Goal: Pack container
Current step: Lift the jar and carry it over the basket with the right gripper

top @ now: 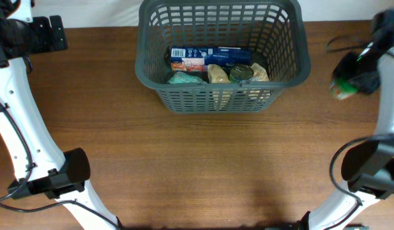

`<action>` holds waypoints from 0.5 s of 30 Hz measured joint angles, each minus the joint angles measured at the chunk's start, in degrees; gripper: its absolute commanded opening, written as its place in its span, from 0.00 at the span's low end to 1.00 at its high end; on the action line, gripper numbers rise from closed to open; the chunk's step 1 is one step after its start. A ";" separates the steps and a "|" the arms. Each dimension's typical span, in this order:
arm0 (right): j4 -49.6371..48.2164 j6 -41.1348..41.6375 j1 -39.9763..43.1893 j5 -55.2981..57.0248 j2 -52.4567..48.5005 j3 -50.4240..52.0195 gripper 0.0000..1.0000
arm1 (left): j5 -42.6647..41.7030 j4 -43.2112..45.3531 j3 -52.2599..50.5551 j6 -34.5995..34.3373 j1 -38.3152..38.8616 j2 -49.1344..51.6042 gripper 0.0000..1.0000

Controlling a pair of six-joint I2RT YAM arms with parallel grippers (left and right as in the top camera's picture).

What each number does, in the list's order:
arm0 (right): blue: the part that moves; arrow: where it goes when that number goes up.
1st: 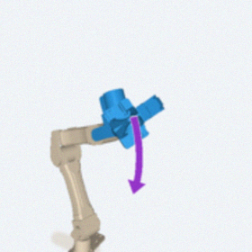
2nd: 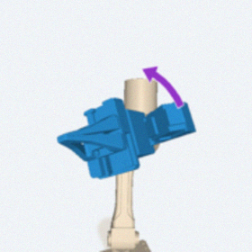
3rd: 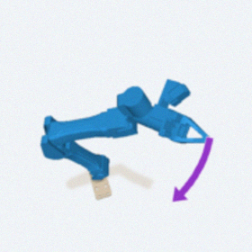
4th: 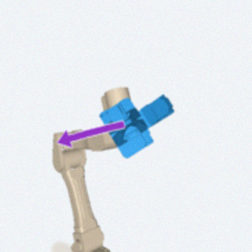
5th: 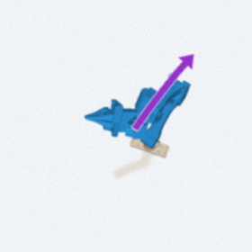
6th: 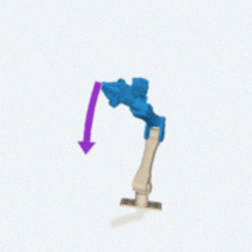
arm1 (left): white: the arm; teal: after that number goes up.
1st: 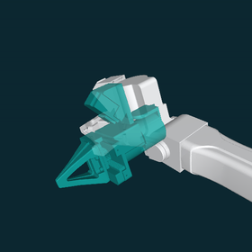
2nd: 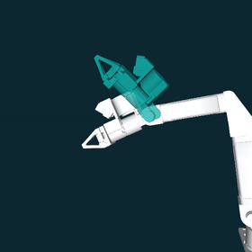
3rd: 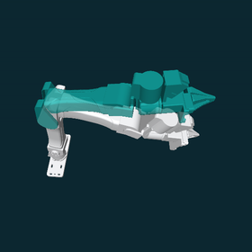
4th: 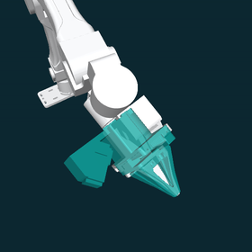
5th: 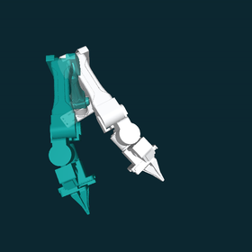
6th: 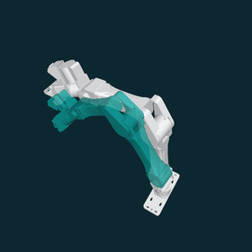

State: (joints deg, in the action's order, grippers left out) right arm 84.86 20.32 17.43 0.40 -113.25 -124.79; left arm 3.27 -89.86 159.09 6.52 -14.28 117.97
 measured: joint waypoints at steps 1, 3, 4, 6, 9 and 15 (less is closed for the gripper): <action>1.68 -0.48 -0.66 0.15 0.59 -5.57 0.04 | 0.00 -0.02 0.00 -0.02 0.00 0.00 0.99; 3.89 -1.46 -2.45 0.26 2.14 -13.77 0.04 | -0.02 -0.02 0.00 -0.13 0.02 0.00 0.99; 4.79 -2.43 -4.44 0.37 3.54 -18.60 0.04 | 0.00 0.02 0.00 -0.15 0.00 0.00 0.99; 5.40 -4.09 -8.59 0.50 5.79 -24.37 0.04 | 0.00 0.00 0.00 -0.15 0.00 0.00 0.99; 5.35 -7.28 -17.35 0.44 9.01 -29.86 0.04 | -0.02 0.00 0.00 -0.15 0.02 0.00 0.99; 4.35 -13.11 -31.93 0.07 8.00 -30.80 0.04 | 0.00 0.00 0.00 -0.15 0.00 0.00 0.99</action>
State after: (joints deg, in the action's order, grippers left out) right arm 89.21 7.20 -14.50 0.47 -105.25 -155.59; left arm 3.27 -89.86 159.09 6.37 -14.28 117.97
